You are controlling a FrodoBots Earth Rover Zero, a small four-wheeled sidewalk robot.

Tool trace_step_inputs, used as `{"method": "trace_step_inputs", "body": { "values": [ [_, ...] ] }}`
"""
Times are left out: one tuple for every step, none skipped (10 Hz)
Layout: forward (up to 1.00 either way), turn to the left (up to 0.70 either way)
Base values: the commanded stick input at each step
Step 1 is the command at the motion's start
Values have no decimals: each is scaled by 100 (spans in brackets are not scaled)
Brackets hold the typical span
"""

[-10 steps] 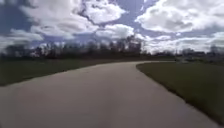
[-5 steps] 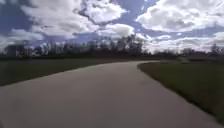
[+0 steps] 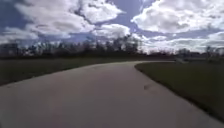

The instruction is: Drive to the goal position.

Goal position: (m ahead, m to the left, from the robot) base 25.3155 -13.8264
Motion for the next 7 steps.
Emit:
{"method": "trace_step_inputs", "body": {
  "values": [
    [100, -27],
    [100, -12],
    [100, 0],
    [100, 0],
    [100, 0],
    [100, 0],
    [100, 0]
  ]
}}
